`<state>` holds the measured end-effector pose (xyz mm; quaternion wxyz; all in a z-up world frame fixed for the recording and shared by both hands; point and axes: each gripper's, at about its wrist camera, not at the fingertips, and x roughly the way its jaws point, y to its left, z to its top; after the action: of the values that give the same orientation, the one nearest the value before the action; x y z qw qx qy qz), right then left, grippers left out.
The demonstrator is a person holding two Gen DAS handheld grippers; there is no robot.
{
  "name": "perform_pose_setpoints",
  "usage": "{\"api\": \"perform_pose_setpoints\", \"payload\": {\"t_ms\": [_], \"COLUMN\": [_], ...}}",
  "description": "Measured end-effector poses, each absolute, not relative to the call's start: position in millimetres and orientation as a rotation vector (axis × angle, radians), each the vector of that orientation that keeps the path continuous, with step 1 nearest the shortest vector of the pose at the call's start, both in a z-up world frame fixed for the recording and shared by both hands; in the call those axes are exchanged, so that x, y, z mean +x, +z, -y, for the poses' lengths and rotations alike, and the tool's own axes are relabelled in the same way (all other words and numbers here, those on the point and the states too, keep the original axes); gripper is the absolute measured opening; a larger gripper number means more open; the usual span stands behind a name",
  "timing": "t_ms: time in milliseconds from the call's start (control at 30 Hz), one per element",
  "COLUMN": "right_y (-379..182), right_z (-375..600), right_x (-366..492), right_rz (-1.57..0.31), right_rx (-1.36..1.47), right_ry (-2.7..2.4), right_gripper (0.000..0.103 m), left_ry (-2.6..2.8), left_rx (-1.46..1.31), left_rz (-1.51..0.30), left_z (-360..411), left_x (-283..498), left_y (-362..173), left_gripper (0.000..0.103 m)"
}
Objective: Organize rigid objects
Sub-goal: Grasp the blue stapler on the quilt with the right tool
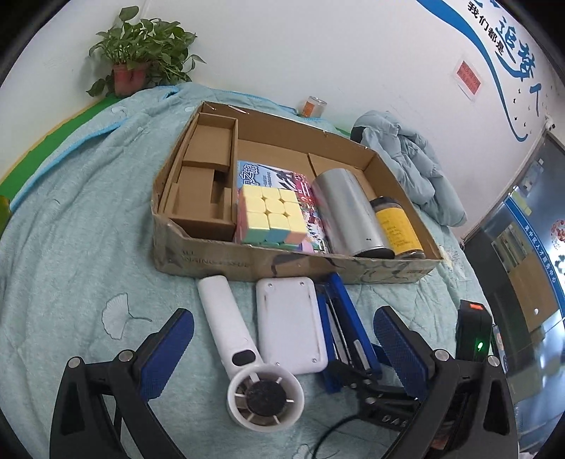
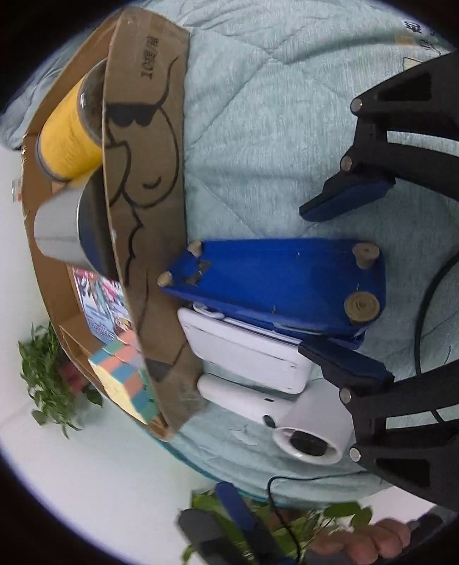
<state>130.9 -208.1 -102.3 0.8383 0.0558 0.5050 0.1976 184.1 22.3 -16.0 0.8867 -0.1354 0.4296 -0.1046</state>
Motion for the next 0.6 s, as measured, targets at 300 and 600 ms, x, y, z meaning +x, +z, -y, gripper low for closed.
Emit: {"api": "perform_pose_setpoints", "payload": {"t_ms": [300, 600], "right_y": [-101.9, -110.5], "right_z": [182.5, 189.3], "right_x": [115.9, 104.1], "right_rz": [-1.010, -0.985], "right_rx": [-0.039, -0.052], "right_ry": [0.396, 0.409], "right_gripper": [0.069, 0.067], "left_ry": [-0.227, -0.231], "left_rx": [-0.312, -0.315], "left_rz": [-0.902, -0.938], "left_z": [-13.4, -7.5], "left_x": [172.1, 169.8], "left_y": [-12.6, -19.2], "left_gripper": [0.102, 0.102]}}
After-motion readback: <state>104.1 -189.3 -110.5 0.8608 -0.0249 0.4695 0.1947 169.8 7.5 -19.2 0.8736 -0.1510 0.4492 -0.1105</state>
